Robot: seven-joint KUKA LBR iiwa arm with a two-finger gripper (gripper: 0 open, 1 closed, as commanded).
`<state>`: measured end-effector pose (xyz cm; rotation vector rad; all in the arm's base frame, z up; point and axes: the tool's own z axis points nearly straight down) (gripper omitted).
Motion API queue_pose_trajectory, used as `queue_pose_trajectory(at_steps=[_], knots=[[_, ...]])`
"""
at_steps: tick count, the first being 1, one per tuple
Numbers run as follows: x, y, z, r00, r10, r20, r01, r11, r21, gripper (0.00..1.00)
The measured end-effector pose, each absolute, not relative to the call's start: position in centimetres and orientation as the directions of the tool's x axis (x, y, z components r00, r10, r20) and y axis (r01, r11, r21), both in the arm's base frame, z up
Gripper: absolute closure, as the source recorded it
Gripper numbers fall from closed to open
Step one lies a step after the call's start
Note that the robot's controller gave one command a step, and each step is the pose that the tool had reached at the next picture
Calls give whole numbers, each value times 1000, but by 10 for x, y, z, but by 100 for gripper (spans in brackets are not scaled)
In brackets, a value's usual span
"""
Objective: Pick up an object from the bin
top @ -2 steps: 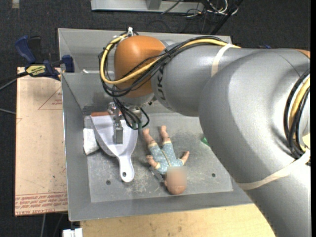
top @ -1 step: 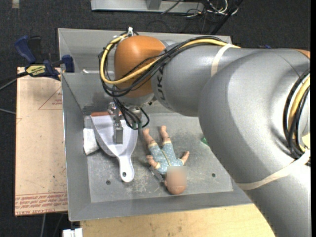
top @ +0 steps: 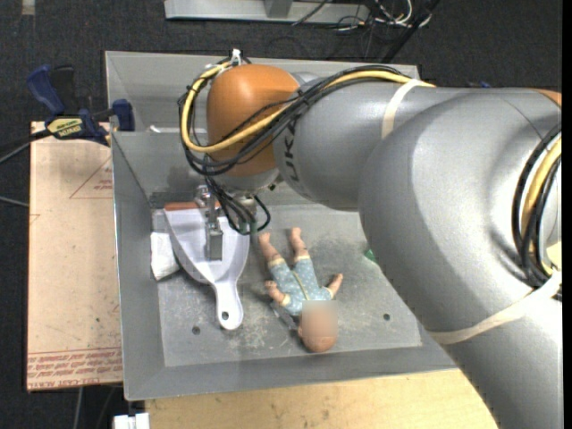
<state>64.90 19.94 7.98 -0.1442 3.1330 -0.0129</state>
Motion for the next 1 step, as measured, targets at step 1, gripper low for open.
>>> queue_pose_trajectory(at_steps=[1], knots=[[647, 205, 116, -996, -92, -6, -92, 996, -4, 100]])
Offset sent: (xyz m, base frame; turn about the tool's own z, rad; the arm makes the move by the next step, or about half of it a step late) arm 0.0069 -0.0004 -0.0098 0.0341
